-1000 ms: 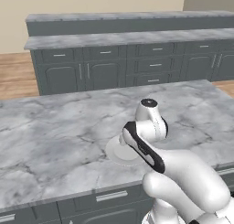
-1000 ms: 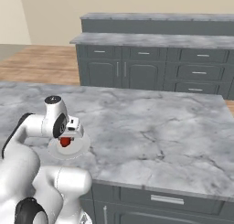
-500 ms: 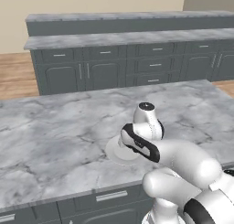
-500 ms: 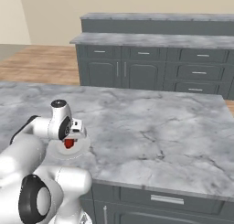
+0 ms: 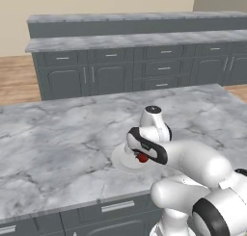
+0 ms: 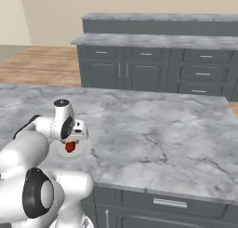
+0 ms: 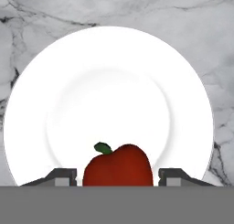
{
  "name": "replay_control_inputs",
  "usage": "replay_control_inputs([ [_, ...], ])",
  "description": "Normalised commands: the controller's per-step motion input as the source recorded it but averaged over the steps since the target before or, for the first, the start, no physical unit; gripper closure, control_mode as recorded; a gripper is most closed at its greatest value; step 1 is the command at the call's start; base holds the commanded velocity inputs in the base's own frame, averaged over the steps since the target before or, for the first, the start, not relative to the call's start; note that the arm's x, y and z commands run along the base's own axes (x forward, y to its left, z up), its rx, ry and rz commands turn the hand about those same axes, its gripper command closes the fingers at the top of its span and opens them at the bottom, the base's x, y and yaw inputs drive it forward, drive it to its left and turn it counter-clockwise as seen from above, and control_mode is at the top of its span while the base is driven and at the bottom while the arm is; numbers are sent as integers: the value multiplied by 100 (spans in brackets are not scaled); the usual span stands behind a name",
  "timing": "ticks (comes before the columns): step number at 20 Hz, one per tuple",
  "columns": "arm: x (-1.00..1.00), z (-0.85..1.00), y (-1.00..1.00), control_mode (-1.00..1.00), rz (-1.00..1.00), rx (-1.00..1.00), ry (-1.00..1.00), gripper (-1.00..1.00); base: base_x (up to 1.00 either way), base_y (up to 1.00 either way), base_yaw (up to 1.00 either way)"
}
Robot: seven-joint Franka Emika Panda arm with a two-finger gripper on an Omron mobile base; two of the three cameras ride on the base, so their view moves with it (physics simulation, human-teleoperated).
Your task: Pick bell pepper from the fridge and place it on the plate on the counter.
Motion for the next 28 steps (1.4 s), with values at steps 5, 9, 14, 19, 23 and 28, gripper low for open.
replay_control_inputs([
  [5,0,0,0,-100,0,0,0,-100,0,0,0],
  [9,0,8,-2,-100,0,0,0,-100,0,0,0],
  [14,-10,63,-22,-100,0,0,0,-100,0,0,0],
  [19,-36,71,-30,-100,1,0,0,-100,0,0,0],
  [23,-85,56,-20,-100,2,0,-6,-100,0,0,0],
  [28,-94,62,-11,-100,1,0,-12,-100,0,0,0],
])
